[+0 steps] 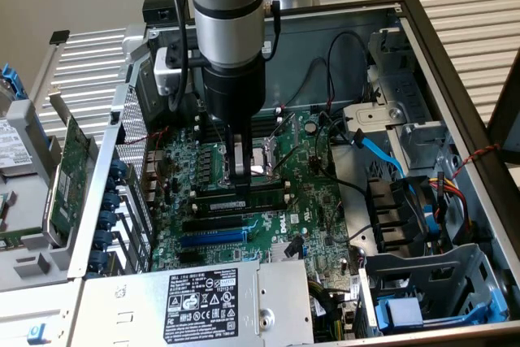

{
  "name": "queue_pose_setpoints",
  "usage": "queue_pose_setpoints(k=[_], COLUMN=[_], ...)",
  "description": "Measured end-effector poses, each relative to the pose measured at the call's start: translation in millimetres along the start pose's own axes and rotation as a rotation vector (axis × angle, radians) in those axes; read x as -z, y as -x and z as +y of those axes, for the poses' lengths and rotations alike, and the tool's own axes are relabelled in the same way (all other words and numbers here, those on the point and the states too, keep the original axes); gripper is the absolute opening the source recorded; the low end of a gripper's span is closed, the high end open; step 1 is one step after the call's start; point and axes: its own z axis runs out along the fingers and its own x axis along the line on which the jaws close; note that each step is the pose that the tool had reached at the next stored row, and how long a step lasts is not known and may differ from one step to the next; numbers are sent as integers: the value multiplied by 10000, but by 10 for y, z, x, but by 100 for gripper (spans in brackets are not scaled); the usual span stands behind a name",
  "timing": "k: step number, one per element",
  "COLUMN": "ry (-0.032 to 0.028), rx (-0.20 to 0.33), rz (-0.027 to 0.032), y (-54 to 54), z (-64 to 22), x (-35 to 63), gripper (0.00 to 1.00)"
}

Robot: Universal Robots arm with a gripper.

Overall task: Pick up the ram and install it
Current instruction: 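Press down the ram until it locks into place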

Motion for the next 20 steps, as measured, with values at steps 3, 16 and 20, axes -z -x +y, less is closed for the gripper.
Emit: queue_pose_setpoints(k=[3,16,20], ry=[-6,-10,-10], rx=[1,0,0], rz=[1,-4,-3], y=[-1,-5,-7], z=[1,3,4], x=[-3,100,152], gripper=[11,11,11])
